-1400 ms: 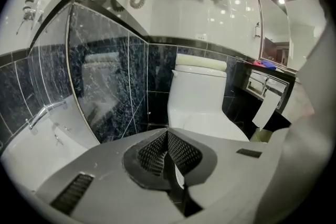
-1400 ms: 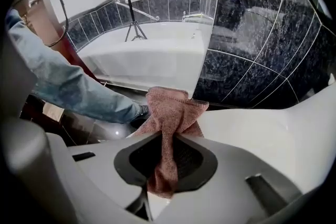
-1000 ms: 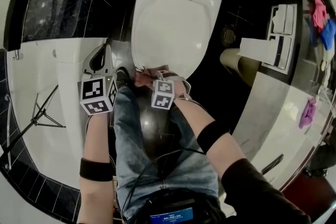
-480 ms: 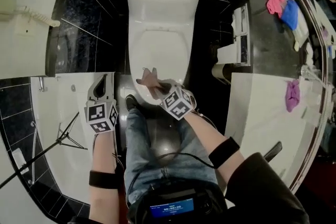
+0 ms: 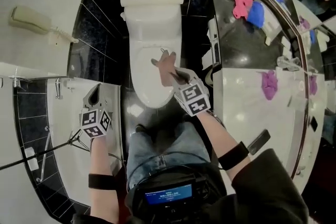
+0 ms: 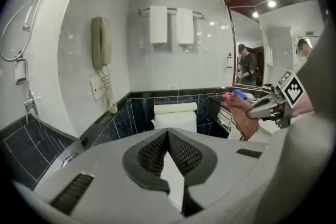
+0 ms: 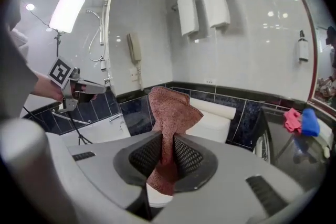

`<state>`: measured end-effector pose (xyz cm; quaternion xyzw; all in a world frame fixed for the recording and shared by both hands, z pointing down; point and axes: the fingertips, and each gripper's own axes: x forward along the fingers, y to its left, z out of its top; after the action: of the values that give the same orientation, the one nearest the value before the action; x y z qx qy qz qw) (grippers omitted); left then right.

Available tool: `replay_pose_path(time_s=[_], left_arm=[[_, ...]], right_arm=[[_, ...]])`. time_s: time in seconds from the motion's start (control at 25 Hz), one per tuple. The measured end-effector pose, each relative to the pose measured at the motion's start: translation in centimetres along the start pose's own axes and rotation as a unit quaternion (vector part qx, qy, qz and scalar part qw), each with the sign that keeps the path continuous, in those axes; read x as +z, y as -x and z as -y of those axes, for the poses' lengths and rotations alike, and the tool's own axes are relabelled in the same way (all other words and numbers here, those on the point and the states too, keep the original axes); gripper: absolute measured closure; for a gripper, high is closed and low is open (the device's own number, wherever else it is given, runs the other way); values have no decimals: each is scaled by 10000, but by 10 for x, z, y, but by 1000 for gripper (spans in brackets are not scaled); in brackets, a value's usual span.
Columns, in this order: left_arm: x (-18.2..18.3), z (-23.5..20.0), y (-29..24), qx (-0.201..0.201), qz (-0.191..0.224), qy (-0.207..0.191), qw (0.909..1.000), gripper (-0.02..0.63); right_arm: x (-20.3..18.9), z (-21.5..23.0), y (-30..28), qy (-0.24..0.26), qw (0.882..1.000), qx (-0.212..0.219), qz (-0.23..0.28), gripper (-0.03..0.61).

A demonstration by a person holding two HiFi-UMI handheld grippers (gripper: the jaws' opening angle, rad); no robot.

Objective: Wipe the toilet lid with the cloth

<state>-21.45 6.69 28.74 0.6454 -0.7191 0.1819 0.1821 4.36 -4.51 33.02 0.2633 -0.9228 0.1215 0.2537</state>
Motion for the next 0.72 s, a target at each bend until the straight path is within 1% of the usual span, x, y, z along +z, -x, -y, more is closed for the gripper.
replay_pose_path(time_s=[0.12, 0.24, 0.32, 0.4, 0.52, 0.6, 0.72], left_arm=[[24, 1, 20, -156, 165, -62, 9997, 614], [31, 2, 47, -354, 339, -16, 9988, 614], [33, 4, 62, -525, 427, -148, 9976, 614], [31, 7, 75, -717, 487, -300, 9958, 614], [17, 8, 99, -919, 507, -361, 9938, 614], [7, 7, 115, -994, 517, -389, 9929, 614], [-1, 9, 133, -1029, 573, -362, 9924, 614]], right_arm=[[14, 1, 38, -141, 9988, -413, 202, 499], [8, -14, 70, -337, 9961, -760, 297, 499], [-1, -25, 86, -450, 9928, -1042, 371, 499], [-9, -40, 101, -555, 9897, -1256, 406, 499], [-20, -68, 119, -490, 9878, -1444, 316, 499], [-25, -83, 134, -537, 9859, -1546, 339, 499], [-38, -92, 160, -629, 9818, -1746, 396, 499]])
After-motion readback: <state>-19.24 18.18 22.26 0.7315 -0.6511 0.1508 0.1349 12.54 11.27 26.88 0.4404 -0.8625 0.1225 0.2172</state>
